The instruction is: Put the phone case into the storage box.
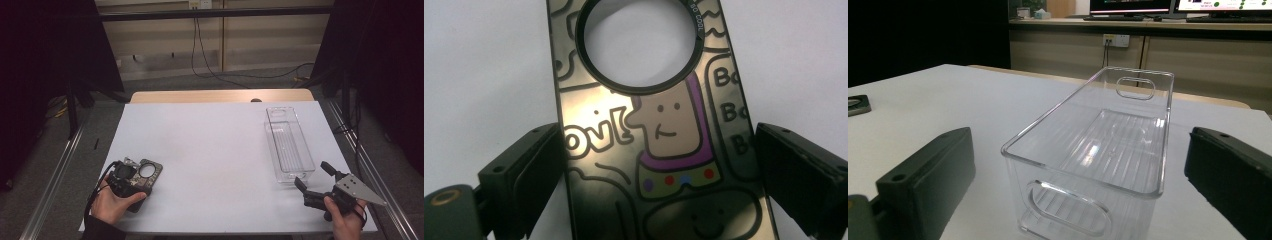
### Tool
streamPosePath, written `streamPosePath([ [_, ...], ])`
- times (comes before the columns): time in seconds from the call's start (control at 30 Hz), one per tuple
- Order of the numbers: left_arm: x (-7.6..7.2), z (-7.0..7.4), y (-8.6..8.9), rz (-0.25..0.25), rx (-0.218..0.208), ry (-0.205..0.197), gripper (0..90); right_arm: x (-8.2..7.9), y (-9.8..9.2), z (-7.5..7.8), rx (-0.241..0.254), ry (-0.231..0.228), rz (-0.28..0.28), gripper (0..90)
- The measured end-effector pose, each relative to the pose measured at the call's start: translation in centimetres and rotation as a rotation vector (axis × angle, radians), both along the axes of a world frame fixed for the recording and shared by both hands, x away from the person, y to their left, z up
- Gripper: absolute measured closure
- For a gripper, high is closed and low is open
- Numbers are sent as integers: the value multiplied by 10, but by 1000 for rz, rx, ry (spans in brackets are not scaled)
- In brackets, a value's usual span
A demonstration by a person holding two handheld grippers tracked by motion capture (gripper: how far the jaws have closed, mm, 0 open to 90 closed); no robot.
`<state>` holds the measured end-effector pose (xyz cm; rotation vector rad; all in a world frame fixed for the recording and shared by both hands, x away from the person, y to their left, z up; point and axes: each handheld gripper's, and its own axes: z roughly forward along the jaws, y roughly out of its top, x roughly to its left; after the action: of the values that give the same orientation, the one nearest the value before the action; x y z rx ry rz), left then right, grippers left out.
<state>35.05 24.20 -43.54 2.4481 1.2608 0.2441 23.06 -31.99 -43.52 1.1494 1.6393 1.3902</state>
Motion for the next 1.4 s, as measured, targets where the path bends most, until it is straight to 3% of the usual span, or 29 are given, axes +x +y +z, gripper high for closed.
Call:
streamPosePath([
  [0.17,0,3,-1,4,3,13,119,0,0,0,1,0,-2,0],
  [0.53,-1,4,2,11,-14,6,125,0,0,0,1,-1,-4,0],
  [0.83,-3,4,8,22,-68,-20,125,0,0,0,0,-1,-4,0],
  [1.03,-5,11,12,34,-141,-89,125,0,0,0,0,-1,-5,0],
  [1.27,-9,20,14,12,-231,-171,125,0,0,0,-1,0,-4,0],
  [1.4,-12,26,11,-9,-258,-213,125,0,0,0,-1,0,-4,0],
])
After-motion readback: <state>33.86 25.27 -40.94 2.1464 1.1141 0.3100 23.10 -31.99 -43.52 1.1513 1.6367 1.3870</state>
